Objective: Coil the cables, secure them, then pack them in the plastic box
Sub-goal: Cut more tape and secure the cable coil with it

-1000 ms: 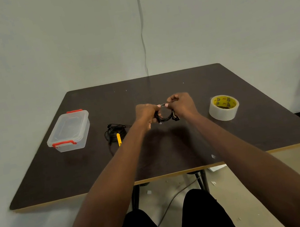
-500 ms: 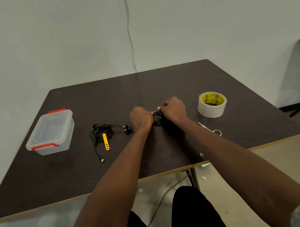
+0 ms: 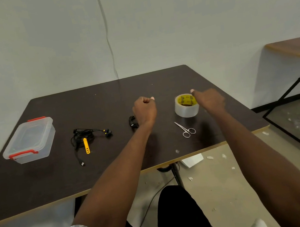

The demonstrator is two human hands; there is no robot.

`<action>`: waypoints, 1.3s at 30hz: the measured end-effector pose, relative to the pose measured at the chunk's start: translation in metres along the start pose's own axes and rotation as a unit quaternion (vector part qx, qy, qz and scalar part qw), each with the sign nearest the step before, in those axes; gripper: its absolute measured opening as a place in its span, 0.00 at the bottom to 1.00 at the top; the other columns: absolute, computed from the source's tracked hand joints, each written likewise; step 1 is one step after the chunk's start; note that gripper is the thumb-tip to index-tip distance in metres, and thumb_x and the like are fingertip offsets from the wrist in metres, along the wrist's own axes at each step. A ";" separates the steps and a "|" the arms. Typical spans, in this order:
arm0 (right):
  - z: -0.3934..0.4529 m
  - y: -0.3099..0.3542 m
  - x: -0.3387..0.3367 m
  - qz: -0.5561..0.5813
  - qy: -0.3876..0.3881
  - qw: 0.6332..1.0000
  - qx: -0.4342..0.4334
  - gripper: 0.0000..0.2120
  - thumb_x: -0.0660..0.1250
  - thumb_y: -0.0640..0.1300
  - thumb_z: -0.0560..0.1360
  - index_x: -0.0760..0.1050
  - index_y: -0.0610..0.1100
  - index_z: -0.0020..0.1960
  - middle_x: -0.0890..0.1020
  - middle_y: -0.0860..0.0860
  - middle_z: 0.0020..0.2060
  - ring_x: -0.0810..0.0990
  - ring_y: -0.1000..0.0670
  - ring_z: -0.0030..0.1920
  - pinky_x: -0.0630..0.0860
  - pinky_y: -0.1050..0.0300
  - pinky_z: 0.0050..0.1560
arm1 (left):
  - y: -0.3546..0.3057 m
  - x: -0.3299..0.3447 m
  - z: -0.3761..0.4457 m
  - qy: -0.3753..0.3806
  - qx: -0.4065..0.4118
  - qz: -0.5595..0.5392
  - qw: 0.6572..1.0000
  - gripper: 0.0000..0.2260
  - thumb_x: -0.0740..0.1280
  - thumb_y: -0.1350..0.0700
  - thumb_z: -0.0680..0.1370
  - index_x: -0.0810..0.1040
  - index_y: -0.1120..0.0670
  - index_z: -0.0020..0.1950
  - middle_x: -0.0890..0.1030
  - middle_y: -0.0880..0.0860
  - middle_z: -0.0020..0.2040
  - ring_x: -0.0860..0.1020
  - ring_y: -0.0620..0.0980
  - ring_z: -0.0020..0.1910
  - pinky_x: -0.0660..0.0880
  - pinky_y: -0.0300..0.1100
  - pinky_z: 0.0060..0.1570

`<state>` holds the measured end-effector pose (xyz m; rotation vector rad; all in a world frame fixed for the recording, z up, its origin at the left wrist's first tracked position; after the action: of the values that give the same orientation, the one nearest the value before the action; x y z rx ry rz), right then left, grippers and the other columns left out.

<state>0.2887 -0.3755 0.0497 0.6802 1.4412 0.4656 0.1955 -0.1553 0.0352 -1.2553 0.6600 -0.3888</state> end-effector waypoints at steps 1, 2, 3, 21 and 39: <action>0.000 -0.004 0.006 0.008 0.035 0.999 0.007 0.33 0.61 0.68 0.73 0.80 0.39 0.55 0.84 0.42 0.47 0.84 0.44 0.43 0.75 0.55 0.44 | -0.001 0.003 -0.002 0.002 -0.013 -0.012 1.000 0.14 0.68 0.55 0.76 0.71 0.54 0.31 0.74 0.47 0.29 0.71 0.44 0.29 0.70 0.40 0.37; 0.000 -0.007 0.010 0.020 0.064 0.998 0.019 0.32 0.61 0.68 0.73 0.80 0.39 0.53 0.84 0.43 0.42 0.83 0.47 0.35 0.74 0.58 0.38 | -0.002 0.007 -0.005 0.008 -0.024 -0.021 0.999 0.14 0.69 0.55 0.75 0.71 0.54 0.31 0.73 0.47 0.29 0.70 0.44 0.29 0.70 0.39 0.38; 0.000 -0.010 0.015 0.033 0.090 0.995 0.031 0.29 0.63 0.66 0.74 0.78 0.39 0.53 0.84 0.43 0.39 0.81 0.48 0.30 0.73 0.59 0.34 | -0.004 0.010 -0.007 0.014 -0.034 -0.032 0.999 0.13 0.69 0.55 0.75 0.72 0.55 0.32 0.73 0.47 0.29 0.70 0.43 0.29 0.69 0.38 0.38; -0.045 0.012 0.030 0.175 -0.069 0.969 -0.158 0.08 0.61 0.37 0.79 0.76 0.36 0.55 0.79 0.46 0.44 0.76 0.49 0.41 0.67 0.69 0.33 | -0.001 -0.007 -0.007 0.182 -0.294 -0.245 0.906 0.15 0.61 0.51 0.82 0.75 0.63 0.45 0.79 0.60 0.43 0.79 0.54 0.41 0.78 0.45 0.39; -0.099 0.056 0.069 0.159 -0.091 0.938 -0.296 0.17 0.64 0.38 0.79 0.70 0.37 0.67 0.79 0.41 0.57 0.78 0.41 0.57 0.76 0.51 0.50 | 0.001 -0.071 -0.010 0.231 -0.252 -0.339 0.876 0.10 0.69 0.68 0.73 0.78 0.64 0.54 0.81 0.63 0.47 0.81 0.57 0.45 0.81 0.50 0.47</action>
<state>0.2029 -0.2745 0.0370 0.4472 0.9400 1.0128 0.1358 -0.1193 0.0499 -1.9195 0.7302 -1.1845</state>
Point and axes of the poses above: each hand's wrist, its own z-axis towards the middle knuckle, its own x-axis out of the palm, y = z × x, the point moved 4 cm from there along z, towards the middle knuckle
